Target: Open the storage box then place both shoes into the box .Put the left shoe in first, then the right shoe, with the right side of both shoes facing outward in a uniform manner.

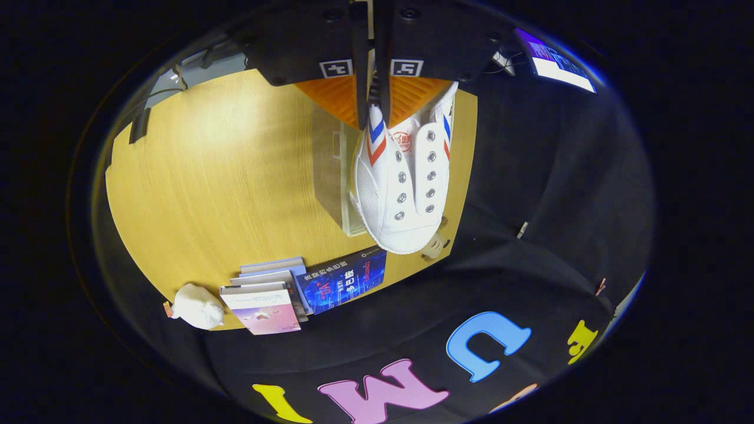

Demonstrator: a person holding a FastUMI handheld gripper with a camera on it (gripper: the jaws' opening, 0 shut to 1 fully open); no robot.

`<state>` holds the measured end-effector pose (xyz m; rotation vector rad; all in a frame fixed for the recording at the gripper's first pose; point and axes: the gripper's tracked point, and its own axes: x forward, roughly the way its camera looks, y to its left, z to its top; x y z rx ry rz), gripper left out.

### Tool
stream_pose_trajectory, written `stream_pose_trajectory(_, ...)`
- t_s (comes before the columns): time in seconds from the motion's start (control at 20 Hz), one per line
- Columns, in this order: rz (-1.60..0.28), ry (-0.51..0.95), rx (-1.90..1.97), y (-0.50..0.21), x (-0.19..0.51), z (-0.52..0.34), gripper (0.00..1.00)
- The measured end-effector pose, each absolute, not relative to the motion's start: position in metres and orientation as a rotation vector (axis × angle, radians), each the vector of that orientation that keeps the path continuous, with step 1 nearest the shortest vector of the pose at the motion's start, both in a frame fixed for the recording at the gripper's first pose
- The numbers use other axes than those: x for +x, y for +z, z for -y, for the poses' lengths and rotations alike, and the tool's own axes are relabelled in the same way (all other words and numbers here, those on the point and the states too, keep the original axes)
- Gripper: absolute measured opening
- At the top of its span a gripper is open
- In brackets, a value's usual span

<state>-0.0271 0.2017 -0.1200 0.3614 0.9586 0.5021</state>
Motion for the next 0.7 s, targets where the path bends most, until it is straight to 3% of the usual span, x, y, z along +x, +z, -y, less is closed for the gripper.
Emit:
stream_pose_trajectory(0.55, -1.054, 0.399, 0.288, -0.179, -0.02, -0.236, 0.09)
stream_pose_trajectory(0.65, -1.051, 0.448, 0.318, -0.173, -0.022, -0.25, 0.23)
stream_pose_trajectory(0.7, -1.038, 0.477, 0.353, -0.161, -0.026, -0.256, 0.46)
